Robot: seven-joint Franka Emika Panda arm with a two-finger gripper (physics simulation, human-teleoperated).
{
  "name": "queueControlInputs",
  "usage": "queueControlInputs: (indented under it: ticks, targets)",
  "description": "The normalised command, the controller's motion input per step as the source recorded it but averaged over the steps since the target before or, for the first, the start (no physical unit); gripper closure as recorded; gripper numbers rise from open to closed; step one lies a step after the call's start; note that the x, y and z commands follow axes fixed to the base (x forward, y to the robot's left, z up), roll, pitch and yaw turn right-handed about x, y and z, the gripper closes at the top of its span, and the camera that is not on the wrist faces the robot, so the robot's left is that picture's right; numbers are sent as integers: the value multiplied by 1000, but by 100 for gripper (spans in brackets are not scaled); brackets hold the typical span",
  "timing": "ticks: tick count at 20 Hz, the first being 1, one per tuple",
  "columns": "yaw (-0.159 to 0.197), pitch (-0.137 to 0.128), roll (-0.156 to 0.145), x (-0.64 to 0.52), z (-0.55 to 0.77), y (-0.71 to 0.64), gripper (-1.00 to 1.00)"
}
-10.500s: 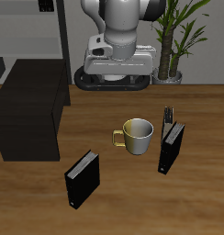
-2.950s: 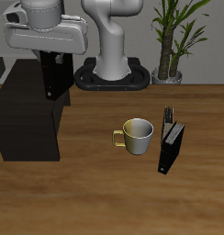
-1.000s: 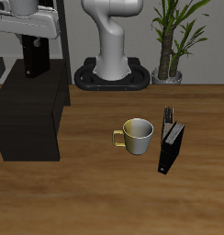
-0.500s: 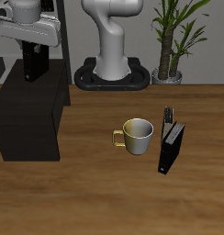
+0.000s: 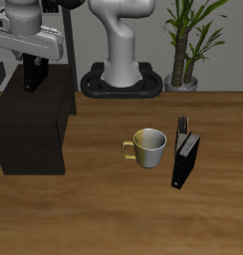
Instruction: Place the right black book upright on top of the shelf and place the left black book upright on top of the shelf
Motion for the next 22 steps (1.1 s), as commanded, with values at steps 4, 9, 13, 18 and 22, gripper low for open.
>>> queueControlInputs:
  ticks: [4, 9, 13, 18, 22]
  targets:
    - [-2, 8, -21, 63, -12, -28, -100]
    - [39, -32, -30, -46, 132, -93, -100]
    - [88, -68, -73, -189, 316, -23, -100]
    - [44, -49, -16, -253, 361, 92, -100]
    - [16, -45, -30, -291, 392, 166, -100]
